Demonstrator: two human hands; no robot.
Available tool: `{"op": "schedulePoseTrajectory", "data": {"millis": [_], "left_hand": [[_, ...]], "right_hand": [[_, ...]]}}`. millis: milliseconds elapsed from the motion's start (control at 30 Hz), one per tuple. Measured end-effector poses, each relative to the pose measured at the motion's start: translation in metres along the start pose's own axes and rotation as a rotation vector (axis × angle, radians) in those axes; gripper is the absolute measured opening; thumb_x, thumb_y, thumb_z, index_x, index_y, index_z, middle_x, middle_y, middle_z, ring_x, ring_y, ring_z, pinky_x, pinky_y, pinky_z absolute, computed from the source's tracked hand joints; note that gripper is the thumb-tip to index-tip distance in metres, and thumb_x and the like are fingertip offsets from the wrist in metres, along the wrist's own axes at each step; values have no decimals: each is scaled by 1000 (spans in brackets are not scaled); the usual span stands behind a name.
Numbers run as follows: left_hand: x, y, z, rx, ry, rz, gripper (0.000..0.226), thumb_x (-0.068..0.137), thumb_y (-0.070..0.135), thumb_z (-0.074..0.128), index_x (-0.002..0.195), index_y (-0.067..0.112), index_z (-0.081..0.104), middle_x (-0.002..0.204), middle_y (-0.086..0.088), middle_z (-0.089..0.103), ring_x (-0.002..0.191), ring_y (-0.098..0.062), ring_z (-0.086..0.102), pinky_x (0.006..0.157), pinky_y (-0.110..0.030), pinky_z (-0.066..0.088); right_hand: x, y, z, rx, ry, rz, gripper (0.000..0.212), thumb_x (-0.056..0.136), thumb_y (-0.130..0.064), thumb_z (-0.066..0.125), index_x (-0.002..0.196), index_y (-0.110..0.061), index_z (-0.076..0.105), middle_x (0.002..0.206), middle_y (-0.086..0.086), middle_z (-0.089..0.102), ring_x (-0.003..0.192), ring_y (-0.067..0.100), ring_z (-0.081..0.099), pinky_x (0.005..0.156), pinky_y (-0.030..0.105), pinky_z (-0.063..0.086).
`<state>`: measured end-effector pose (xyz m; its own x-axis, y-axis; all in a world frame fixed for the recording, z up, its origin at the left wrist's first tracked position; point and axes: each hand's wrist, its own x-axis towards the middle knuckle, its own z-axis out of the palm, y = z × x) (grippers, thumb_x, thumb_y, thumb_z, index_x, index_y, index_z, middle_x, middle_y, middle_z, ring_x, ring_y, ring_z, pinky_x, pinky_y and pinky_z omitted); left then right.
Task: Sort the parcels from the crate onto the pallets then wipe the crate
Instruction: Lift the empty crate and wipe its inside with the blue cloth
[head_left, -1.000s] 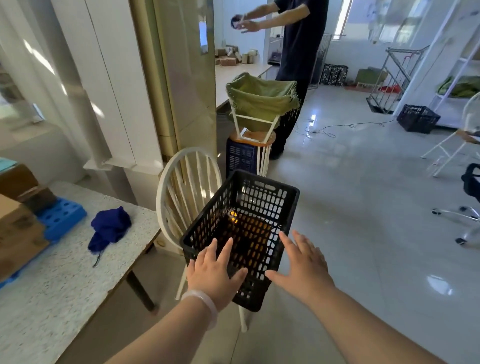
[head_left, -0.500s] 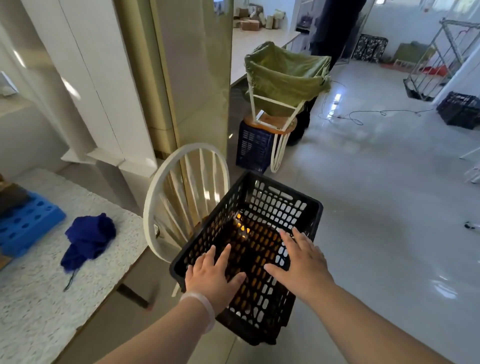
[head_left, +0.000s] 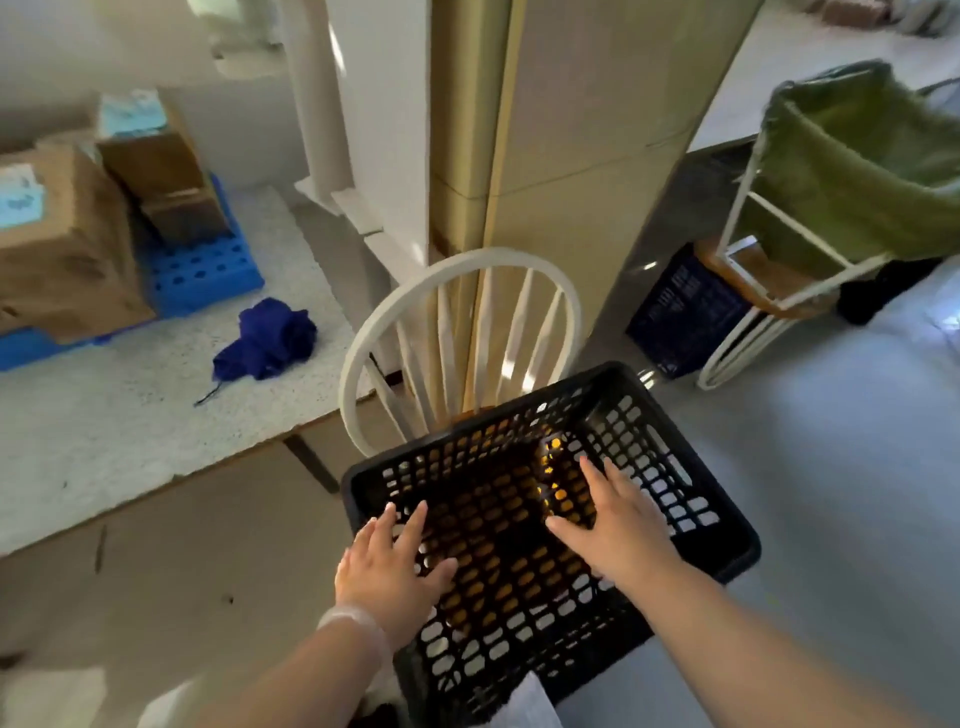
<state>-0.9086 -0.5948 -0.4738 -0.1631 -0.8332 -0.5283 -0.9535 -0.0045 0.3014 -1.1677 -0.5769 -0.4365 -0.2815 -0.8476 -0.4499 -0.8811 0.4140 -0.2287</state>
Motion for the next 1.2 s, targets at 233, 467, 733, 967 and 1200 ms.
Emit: {"op": "schedulePoseTrajectory", "data": {"millis": [233, 467, 733, 967, 1200], "left_hand": [[-9, 7, 42, -262, 77, -333, 78, 92, 67, 43, 156, 42, 4, 165, 4, -8, 152, -25, -1, 122, -43, 15], [-1, 15, 70, -415, 154, -464, 82, 92, 56, 56, 156, 40, 7, 161, 8, -23, 151, -30, 8, 121, -46, 21], [17, 32, 80, -493, 284, -552, 93, 89, 47, 65, 155, 42, 0, 163, 5, -18, 150, -35, 9, 121, -49, 21], [12, 31, 83, -715, 362, -629, 84, 94, 31, 65, 154, 47, 9, 143, -4, 31, 127, -28, 42, 110, -50, 39], [9, 15, 86, -737, 356, -631, 71, 89, 41, 68, 150, 44, 32, 137, -5, 42, 117, -27, 52, 98, -48, 51]], "right_hand": [[57, 47, -11, -117, -72, -98, 93, 88, -71, 46, 158, -31, -1, 166, 1, 0, 152, 24, 6, 120, 46, 14], [100, 93, -15, -151, -58, -51, 98, 87, -68, 53, 157, -27, -2, 166, 3, -1, 152, 24, 5, 122, 47, 16], [131, 137, -15, -140, -15, 18, 107, 87, -59, 60, 155, -25, -16, 165, 1, -14, 152, 24, -4, 123, 45, 12], [149, 151, -13, 108, -31, 146, 109, 86, -36, 72, 155, -31, -12, 160, 12, 23, 143, 36, 30, 111, 54, 33], [153, 154, -10, 311, -8, 138, 77, 81, -29, 79, 143, -28, 34, 124, 6, 60, 114, 29, 58, 93, 48, 51]]}}
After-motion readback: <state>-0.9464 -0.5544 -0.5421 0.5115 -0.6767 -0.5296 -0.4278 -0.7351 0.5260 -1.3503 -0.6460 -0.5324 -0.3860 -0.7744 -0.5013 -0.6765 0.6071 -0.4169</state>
